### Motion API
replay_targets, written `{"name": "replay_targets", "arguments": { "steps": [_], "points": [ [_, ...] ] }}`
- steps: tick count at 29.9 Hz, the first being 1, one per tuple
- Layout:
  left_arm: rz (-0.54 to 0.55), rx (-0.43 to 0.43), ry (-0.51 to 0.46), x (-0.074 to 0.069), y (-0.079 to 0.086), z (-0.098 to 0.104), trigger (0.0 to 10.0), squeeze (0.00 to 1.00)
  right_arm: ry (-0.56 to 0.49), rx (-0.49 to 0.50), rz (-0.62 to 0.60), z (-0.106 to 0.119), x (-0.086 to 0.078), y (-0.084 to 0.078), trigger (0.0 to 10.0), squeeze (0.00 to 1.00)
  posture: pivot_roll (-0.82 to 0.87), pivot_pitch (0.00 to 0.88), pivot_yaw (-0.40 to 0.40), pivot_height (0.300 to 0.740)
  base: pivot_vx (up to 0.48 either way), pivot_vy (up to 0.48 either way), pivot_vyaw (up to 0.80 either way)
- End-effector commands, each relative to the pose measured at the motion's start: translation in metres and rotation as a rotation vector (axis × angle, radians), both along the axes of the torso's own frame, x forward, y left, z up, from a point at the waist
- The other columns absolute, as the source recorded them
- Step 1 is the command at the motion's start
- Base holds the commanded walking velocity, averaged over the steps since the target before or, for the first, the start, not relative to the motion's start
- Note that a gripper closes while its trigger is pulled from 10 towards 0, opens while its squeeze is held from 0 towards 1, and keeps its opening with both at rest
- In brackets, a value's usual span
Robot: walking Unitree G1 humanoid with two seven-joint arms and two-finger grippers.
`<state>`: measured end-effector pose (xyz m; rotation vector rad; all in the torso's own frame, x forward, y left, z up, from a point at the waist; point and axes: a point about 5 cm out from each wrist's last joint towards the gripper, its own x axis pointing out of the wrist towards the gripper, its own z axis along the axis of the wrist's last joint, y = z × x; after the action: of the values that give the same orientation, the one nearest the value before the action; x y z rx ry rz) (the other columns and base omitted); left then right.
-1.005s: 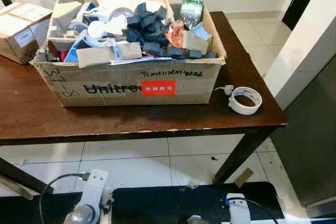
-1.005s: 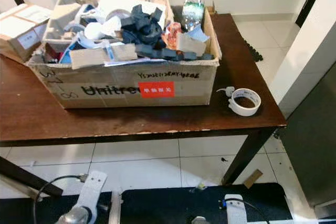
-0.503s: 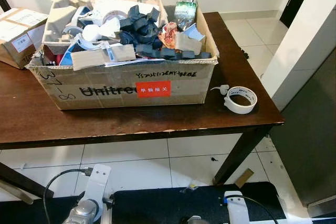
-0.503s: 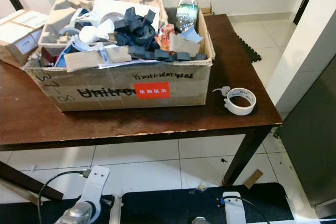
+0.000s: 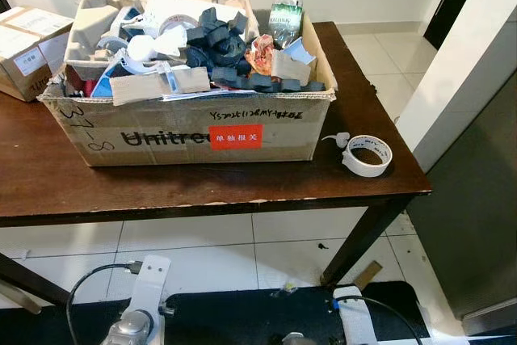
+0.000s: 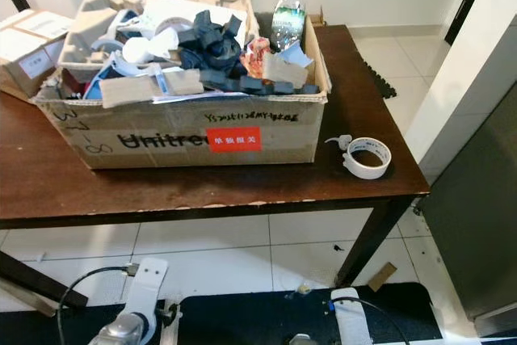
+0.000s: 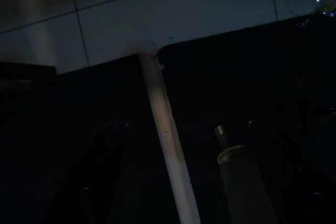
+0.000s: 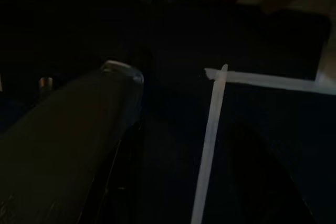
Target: Picking trash to rubbish bin
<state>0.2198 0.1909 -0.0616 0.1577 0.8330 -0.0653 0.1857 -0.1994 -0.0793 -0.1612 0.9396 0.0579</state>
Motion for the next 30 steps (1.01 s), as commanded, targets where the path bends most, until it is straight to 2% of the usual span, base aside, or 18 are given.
{"name": "replay_targets", "arguments": {
  "steps": [1,8,13,19,30],
  "points": [
    [0.016,-0.006,0.042,-0.012,-0.002,-0.008,10.0,0.00,0.019,-0.009,0.020,-0.002,-0.005,-0.001,10.0,0.00,-0.01,0.160,-0.012,0.740,0.000,0.000,0.00],
    [0.024,-0.013,0.037,-0.015,-0.005,-0.009,10.0,0.00,0.022,-0.024,0.041,-0.002,-0.006,-0.003,10.0,0.00,0.01,0.165,-0.018,0.740,0.000,0.000,0.00],
    [-0.001,-0.005,0.023,-0.014,-0.003,-0.008,10.0,0.00,0.007,-0.029,0.064,-0.002,-0.002,0.005,10.0,0.00,0.02,0.164,-0.009,0.740,0.000,0.000,0.00],
    [0.029,-0.005,-0.008,-0.012,0.001,-0.006,10.0,0.00,0.028,-0.027,0.078,-0.002,-0.001,0.007,10.0,0.00,0.02,0.153,-0.009,0.740,0.000,0.000,0.00],
    [0.036,-0.017,0.001,-0.016,0.000,-0.008,10.0,0.00,0.032,-0.033,0.084,-0.001,0.002,0.006,10.0,0.00,0.02,0.146,-0.015,0.740,0.000,0.000,0.00]
  ]
}}
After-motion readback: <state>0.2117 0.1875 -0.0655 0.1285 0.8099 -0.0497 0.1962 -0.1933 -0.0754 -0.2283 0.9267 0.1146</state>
